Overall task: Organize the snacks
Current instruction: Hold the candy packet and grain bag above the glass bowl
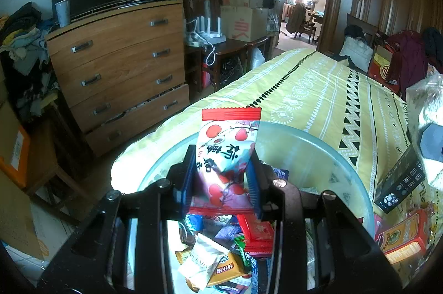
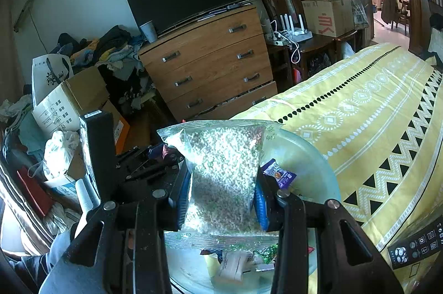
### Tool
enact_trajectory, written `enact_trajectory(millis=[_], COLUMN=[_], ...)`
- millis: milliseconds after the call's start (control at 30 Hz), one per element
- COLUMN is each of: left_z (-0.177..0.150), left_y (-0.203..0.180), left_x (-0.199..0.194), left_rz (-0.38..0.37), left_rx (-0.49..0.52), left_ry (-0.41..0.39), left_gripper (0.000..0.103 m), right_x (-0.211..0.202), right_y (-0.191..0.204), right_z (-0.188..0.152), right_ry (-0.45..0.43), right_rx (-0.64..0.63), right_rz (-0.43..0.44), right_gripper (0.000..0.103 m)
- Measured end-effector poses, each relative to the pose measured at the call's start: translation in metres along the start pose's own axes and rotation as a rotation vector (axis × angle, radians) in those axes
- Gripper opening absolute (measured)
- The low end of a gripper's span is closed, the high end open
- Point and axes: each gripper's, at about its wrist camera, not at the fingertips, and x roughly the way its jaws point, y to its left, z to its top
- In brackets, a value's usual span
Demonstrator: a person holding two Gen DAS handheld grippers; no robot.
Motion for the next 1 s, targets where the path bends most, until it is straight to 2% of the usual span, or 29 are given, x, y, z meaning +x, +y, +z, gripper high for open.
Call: enact_trajectory(millis=[1000], left_z=[-0.0026], left_y=[-0.0025], left_x=[0.0023], left_rz=[-0.006], left_rx=[0.003], left_ry=[0.013], left_gripper=[0.034], right_x=[0.0089], right_y=[-0.0076], right_z=[-0.0067], right_ry=[0.008], right_rx=[0.010], right_rz=[-0.004], right_gripper=[0.042])
